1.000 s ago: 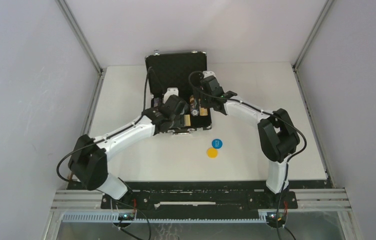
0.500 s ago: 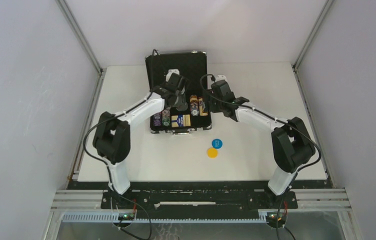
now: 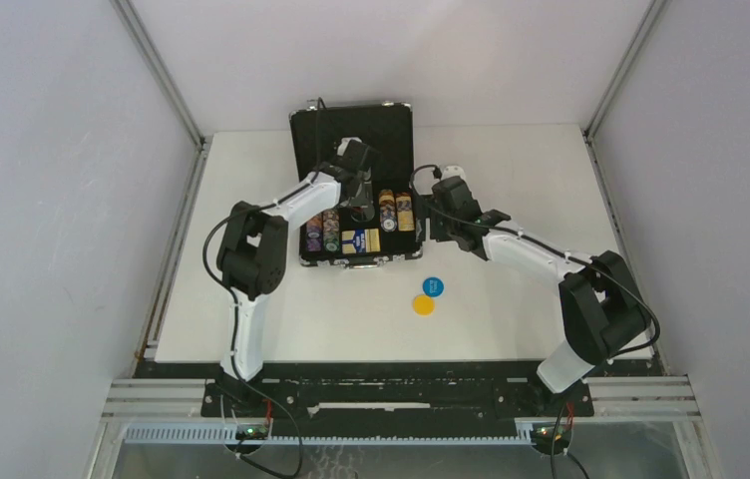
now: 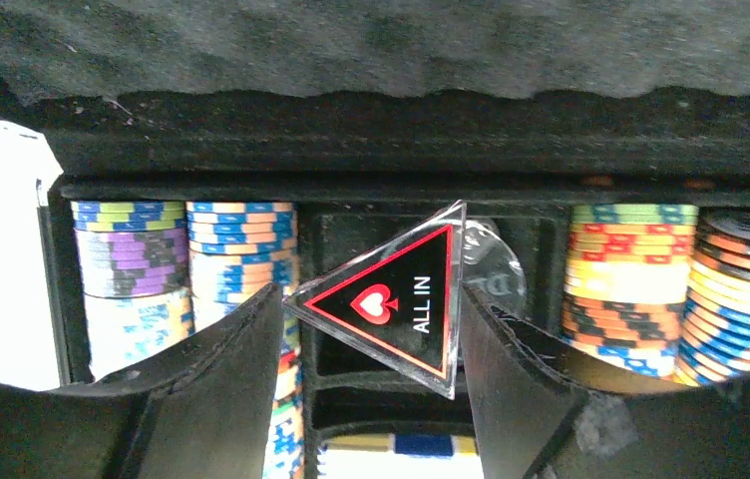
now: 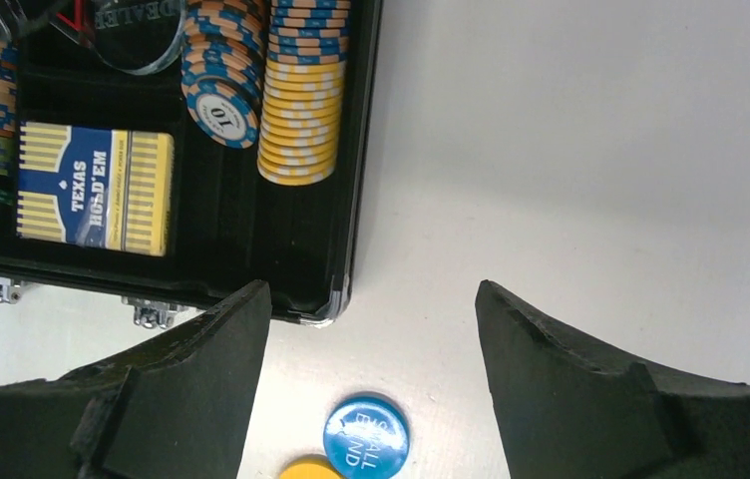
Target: Pack up texas hold em set
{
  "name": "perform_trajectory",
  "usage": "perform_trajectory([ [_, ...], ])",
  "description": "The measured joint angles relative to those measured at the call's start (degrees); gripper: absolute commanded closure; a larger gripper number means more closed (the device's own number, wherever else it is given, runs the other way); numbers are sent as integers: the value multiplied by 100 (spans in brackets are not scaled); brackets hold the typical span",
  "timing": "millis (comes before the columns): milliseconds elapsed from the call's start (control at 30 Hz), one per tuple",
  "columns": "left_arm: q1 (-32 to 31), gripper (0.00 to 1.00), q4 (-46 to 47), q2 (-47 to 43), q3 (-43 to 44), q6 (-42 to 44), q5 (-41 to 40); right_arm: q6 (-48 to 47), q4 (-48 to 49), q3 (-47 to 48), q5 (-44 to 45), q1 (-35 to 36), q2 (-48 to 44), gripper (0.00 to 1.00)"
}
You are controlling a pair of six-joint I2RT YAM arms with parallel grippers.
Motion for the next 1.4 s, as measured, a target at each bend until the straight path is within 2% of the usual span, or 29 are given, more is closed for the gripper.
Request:
perform_trajectory([
  [267,68,14,85,92,0,131,129,7,-2,-348,107,2,-151,16],
  [333,57,11,101,107,0,146,173,22,-2,-496,129,2,-227,16],
  [600,31,11,345,-2,-304,138,308,229,31,-1067,219,140,-540,16],
  [867,-103,11,551,-1141,-1556,-13,330,481,20,-1384,450,813,-573,16],
  [1000,-101,10,568,-1665,-1875,-72,299,678,39,-1392,577,1158,-518,16],
  [1400,-363,5,697,-2621,-2889,-98,269,1038,-76,-1692,859,1325,-474,12],
])
